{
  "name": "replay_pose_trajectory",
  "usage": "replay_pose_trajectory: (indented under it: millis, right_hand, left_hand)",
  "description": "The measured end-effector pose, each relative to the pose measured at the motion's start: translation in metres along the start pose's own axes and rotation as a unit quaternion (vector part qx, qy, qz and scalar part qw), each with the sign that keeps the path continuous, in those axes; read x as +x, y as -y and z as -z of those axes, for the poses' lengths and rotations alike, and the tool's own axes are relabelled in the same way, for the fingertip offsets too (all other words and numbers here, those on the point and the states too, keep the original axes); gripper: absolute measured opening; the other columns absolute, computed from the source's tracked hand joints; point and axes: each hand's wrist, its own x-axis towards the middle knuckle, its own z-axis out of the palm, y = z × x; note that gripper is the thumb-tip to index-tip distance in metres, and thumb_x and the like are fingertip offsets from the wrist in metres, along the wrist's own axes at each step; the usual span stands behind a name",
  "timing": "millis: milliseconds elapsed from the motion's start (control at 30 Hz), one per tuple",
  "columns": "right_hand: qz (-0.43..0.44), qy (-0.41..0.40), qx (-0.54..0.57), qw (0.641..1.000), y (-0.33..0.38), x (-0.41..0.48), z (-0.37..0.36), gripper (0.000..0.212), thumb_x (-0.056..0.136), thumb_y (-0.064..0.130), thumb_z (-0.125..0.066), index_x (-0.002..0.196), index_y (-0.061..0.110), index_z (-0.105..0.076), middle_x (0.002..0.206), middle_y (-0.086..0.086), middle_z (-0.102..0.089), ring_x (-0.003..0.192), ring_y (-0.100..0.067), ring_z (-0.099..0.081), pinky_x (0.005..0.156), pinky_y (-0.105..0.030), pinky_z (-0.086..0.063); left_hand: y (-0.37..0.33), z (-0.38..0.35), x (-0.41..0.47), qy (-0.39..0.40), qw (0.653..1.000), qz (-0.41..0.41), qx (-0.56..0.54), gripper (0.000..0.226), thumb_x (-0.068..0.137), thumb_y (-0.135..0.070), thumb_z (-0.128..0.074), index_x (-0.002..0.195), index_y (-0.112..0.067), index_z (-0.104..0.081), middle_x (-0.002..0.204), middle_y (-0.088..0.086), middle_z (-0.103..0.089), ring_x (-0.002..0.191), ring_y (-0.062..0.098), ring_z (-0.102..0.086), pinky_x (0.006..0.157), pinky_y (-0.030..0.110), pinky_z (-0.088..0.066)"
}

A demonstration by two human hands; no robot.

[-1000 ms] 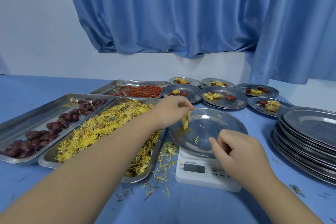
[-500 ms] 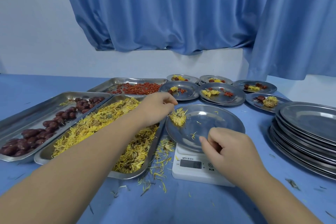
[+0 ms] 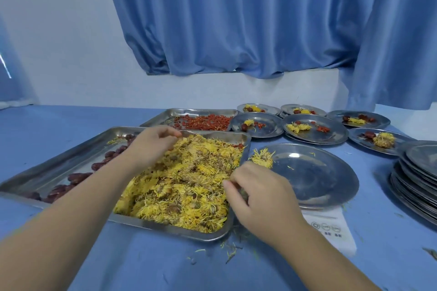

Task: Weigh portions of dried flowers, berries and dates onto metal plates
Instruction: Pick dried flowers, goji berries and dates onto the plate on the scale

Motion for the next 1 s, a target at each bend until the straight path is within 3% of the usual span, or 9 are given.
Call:
replay_pose_trajectory:
  millis: [133, 267, 367, 467, 667, 800, 900, 1000]
  right_hand:
    - [0.026, 0.022, -0.015, 0.999, 0.004, -0.003, -0.019, 0.028, 0.09, 0.034, -0.049, 0.067, 0.021, -0.058, 0.066, 0.01, -0.048, 0.061, -0.008, -0.046, 0.047, -0.019, -0.035]
    - [0.018, 0.024, 0.006, 1.0, -0.005, -0.009, -0.018, 0.025, 0.09, 0.035, -0.048, 0.07, 0.024, -0.058, 0.066, 0.014, -0.047, 0.061, -0.004, -0.043, 0.047, -0.017, -0.036]
    - [0.013, 0.026, 0.001, 1.0, -0.007, -0.007, -0.021, 0.026, 0.09, 0.036, -0.047, 0.069, 0.025, -0.059, 0.066, 0.015, -0.048, 0.061, -0.003, -0.044, 0.047, -0.017, -0.038]
    - [0.033, 0.023, -0.004, 0.999, -0.008, -0.006, -0.025, 0.029, 0.091, 0.036, -0.047, 0.066, 0.024, -0.058, 0.065, 0.012, -0.048, 0.06, -0.004, -0.044, 0.047, -0.019, -0.038]
    - [0.026, 0.021, -0.006, 0.999, -0.015, -0.006, -0.026, 0.03, 0.089, 0.037, -0.049, 0.063, 0.024, -0.057, 0.062, 0.012, -0.049, 0.058, -0.005, -0.045, 0.045, -0.022, -0.04]
    - [0.025, 0.014, -0.003, 1.0, -0.017, -0.006, -0.027, 0.032, 0.089, 0.036, -0.05, 0.06, 0.023, -0.054, 0.059, 0.011, -0.046, 0.055, -0.005, -0.043, 0.043, -0.024, -0.039]
    - [0.028, 0.006, -0.002, 1.0, -0.015, -0.006, -0.025, 0.032, 0.088, 0.035, -0.05, 0.059, 0.023, -0.053, 0.058, 0.01, -0.044, 0.053, -0.006, -0.041, 0.042, -0.023, -0.037]
    - [0.033, 0.01, -0.005, 0.999, -0.014, -0.006, -0.025, 0.033, 0.088, 0.036, -0.049, 0.058, 0.022, -0.053, 0.057, 0.01, -0.044, 0.052, -0.006, -0.041, 0.041, -0.023, -0.036]
  left_hand:
    - [0.049, 0.043, 0.017, -0.036, 0.993, 0.043, 0.104, 0.014, 0.096, -0.024, -0.051, 0.101, -0.028, -0.064, 0.088, -0.006, -0.066, 0.067, 0.015, -0.06, 0.055, 0.026, -0.042]
    - [0.103, 0.062, 0.033, -0.029, 0.975, 0.099, 0.195, 0.027, 0.098, -0.019, -0.047, 0.12, -0.022, -0.063, 0.118, 0.005, -0.066, 0.091, 0.025, -0.064, 0.071, 0.031, -0.046]
    - [0.128, 0.06, 0.048, 0.023, 0.945, 0.115, 0.304, 0.041, 0.095, -0.009, -0.044, 0.132, -0.022, -0.058, 0.137, 0.011, -0.055, 0.111, 0.026, -0.059, 0.094, 0.04, -0.049]
    - [0.14, 0.054, 0.063, 0.088, 0.907, 0.115, 0.395, 0.056, 0.091, -0.007, -0.046, 0.145, -0.023, -0.045, 0.152, 0.009, -0.039, 0.132, 0.028, -0.046, 0.109, 0.043, -0.04]
    - [0.155, 0.042, 0.08, 0.122, 0.899, 0.145, 0.395, 0.049, 0.096, -0.018, -0.05, 0.145, -0.018, -0.042, 0.145, 0.01, -0.049, 0.126, 0.027, -0.052, 0.103, 0.037, -0.042]
    - [0.162, 0.039, 0.083, 0.083, 0.898, 0.112, 0.418, 0.039, 0.094, -0.024, -0.056, 0.132, -0.019, -0.055, 0.13, 0.004, -0.06, 0.11, 0.022, -0.059, 0.089, 0.032, -0.047]
    - [0.164, 0.041, 0.083, 0.074, 0.889, 0.091, 0.443, 0.038, 0.092, -0.026, -0.057, 0.13, -0.024, -0.058, 0.131, 0.001, -0.06, 0.112, 0.021, -0.06, 0.092, 0.035, -0.051]
    - [0.164, 0.044, 0.08, 0.086, 0.888, 0.085, 0.443, 0.025, 0.092, -0.034, -0.056, 0.115, -0.028, -0.066, 0.116, -0.003, -0.066, 0.101, 0.019, -0.061, 0.089, 0.041, -0.054]
